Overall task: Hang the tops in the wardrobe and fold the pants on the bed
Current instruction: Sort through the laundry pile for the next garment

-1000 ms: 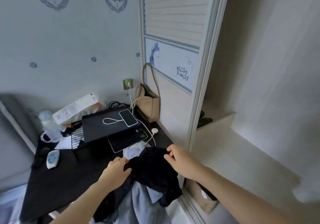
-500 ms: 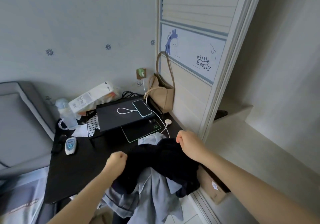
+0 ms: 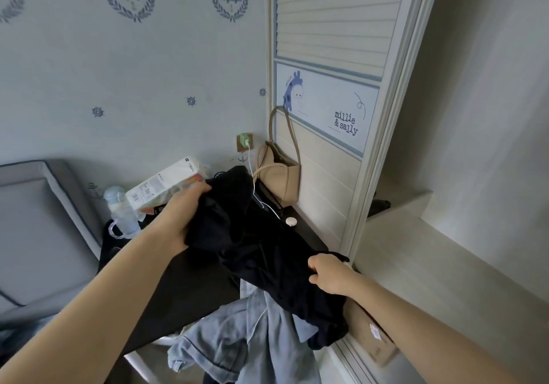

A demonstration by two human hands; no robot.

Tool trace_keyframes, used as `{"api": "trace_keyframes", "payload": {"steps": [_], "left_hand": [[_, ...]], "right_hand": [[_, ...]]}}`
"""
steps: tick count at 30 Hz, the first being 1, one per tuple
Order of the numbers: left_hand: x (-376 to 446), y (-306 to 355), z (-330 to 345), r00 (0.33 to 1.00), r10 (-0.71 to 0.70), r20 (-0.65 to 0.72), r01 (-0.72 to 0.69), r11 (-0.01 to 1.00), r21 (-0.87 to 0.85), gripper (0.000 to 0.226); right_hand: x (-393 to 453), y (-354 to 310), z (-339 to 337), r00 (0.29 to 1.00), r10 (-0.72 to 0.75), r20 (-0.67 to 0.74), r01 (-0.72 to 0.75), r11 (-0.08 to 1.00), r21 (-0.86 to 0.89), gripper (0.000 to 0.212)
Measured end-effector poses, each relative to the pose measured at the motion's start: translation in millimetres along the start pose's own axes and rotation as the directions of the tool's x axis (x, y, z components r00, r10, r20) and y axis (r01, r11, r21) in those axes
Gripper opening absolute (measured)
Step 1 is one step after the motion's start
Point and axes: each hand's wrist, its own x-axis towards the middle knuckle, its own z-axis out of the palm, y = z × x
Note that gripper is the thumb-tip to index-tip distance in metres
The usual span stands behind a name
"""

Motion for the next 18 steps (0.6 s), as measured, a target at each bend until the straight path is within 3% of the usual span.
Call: {"api": "trace_keyframes", "payload": {"steps": [5, 8, 10, 14, 16, 18], "left_hand": [[-15.9, 43.4, 25.9, 0.922, 0.346, 0.174, -0.372, 0.916, 0.151, 0.026], [-27.1, 68.6, 52.0, 0.865, 0.442, 0.238, -0.482, 0.864, 0.146, 0.025], [-36.2, 84.7, 76.6, 0.837, 0.475, 0.271, -0.512, 0.855, 0.083, 0.027], [-53.6, 109.3, 138.1, 0.777, 0.568, 0.271, -0.595, 0.803, 0.023, 0.031], [-63.0, 117.9, 175.9, 0.724, 0.607, 0.327, -0.661, 0.747, 0.077, 0.028], [-73.1, 124.2, 215.4, 0.670, 0.620, 0.409, -0.723, 0.669, 0.172, 0.027]], "right_hand": [[-31.5, 5.5, -61.3, 0.975, -0.006, -0.221, 0.068, 0.959, 0.276, 0.026], [-67.3, 14.3, -112.4, 0.925, 0.064, -0.375, 0.098, 0.913, 0.396, 0.026], [-96.9, 22.8, -142.0, 0.897, 0.113, -0.427, 0.078, 0.911, 0.404, 0.018], [-153.9, 27.9, -175.5, 0.901, 0.116, -0.419, -0.012, 0.970, 0.242, 0.006], [-181.5, 21.0, -187.6, 0.853, 0.037, -0.521, 0.103, 0.966, 0.237, 0.017], [-207.3, 6.1, -199.5, 0.731, -0.039, -0.681, 0.262, 0.938, 0.228, 0.048]]}}
